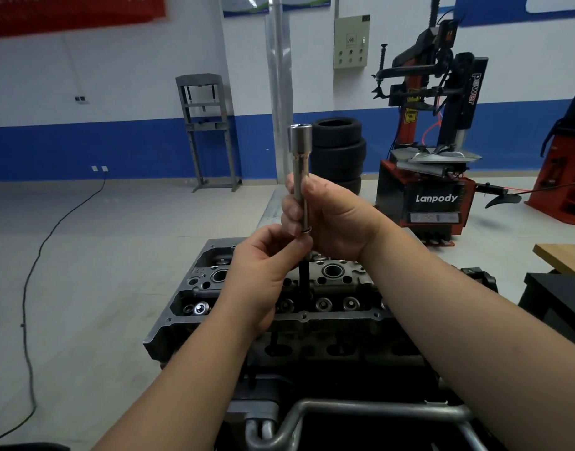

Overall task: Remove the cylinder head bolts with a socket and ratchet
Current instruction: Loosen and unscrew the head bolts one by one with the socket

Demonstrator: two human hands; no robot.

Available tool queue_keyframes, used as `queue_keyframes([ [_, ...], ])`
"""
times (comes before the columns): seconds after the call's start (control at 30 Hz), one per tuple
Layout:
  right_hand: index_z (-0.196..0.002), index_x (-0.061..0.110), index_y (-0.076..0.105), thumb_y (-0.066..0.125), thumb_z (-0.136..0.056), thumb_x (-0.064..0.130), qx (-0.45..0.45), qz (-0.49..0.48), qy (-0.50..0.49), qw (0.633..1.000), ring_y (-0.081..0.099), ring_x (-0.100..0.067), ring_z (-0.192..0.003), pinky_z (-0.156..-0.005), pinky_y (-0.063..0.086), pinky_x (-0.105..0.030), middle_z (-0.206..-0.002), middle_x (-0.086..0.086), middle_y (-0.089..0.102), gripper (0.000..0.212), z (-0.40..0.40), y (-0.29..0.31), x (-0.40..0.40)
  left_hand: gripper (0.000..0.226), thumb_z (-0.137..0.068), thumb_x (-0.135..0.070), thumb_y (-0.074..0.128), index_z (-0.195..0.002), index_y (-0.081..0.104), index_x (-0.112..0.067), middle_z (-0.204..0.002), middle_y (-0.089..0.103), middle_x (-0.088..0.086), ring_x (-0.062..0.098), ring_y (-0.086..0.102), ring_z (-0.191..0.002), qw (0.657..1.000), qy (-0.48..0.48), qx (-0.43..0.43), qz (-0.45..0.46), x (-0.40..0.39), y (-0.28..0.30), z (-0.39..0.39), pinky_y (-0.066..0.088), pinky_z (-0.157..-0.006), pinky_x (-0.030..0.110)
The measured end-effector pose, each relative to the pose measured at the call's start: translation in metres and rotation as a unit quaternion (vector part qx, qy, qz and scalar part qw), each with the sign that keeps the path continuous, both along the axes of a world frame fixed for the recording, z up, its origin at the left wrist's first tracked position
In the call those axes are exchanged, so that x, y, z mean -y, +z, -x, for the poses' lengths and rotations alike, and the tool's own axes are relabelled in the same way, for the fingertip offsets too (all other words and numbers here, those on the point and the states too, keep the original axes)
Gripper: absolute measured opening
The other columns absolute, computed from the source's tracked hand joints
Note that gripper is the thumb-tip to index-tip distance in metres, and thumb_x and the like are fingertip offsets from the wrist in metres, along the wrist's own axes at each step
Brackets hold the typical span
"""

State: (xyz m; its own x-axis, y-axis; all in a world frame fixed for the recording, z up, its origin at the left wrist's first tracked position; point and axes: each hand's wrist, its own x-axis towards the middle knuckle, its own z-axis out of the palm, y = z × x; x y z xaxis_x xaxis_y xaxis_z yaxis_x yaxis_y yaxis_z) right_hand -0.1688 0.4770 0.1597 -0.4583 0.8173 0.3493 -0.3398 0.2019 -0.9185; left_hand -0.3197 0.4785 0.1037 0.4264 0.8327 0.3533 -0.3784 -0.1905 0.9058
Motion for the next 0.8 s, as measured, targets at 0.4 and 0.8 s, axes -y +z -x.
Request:
queue_keyframes([
  [0.4,-0.103,0.016,0.069,0.06,-0.087,0.045,-0.012,0.027,-0.014,0.999,0.061,-0.014,-0.074,-0.071,0.047,-0.03,-0.08,0.002,0.062,0.034,-0.0016,0.0007,0.0013,0.011,-0.085,-0.028,0.072,-0.092,0.08,-0.024,-0.096,0.079,0.003,0.016,0.075,-0.095,1.0,-0.016,0.004,0.02,0.0026,0.0012,0.0013,0.058,-0.082,0.023],
  [0.8,-0.099,0.017,0.071,0.058,-0.088,0.046,0.016,0.033,-0.029,0.999,0.064,-0.015,-0.079,-0.07,0.047,-0.03,-0.084,0.002,0.066,0.033,-0.0031,-0.0001,0.0,0.027,-0.092,-0.025,0.058,-0.1,0.082,-0.032,-0.104,0.079,0.002,0.014,0.074,-0.101,0.998,-0.064,0.004,0.023,0.002,0.0026,0.0048,0.057,-0.08,0.022],
])
